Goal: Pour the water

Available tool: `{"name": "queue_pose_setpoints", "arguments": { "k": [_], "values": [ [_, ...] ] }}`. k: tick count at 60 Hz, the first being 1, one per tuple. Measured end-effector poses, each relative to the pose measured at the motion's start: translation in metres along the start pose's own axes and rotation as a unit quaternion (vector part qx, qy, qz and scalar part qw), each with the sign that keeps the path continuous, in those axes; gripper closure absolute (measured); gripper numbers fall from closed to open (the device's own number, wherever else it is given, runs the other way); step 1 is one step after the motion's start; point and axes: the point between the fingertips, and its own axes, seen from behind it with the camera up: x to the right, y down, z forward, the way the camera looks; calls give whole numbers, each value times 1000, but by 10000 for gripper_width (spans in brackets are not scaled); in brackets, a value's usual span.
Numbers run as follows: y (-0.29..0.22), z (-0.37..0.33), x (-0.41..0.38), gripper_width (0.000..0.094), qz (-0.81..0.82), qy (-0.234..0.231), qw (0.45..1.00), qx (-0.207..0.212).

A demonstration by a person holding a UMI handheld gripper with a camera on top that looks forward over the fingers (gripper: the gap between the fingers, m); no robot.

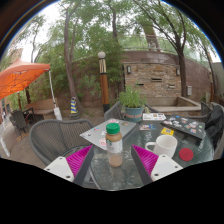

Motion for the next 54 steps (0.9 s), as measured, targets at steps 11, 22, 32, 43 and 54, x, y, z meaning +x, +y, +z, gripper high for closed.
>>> {"name": "queue_pose_setpoints", "arguments": {
  "k": [11,22,32,43,54],
  "values": [
    [17,88,-2,101,-18,1,1000,11],
    [23,135,4,514,-17,19,999,26],
    [17,143,22,577,-96,50,991,78],
    [-10,143,12,631,-1,29,999,46],
    [-99,113,58,631,377,-45,917,124]
  ]
}}
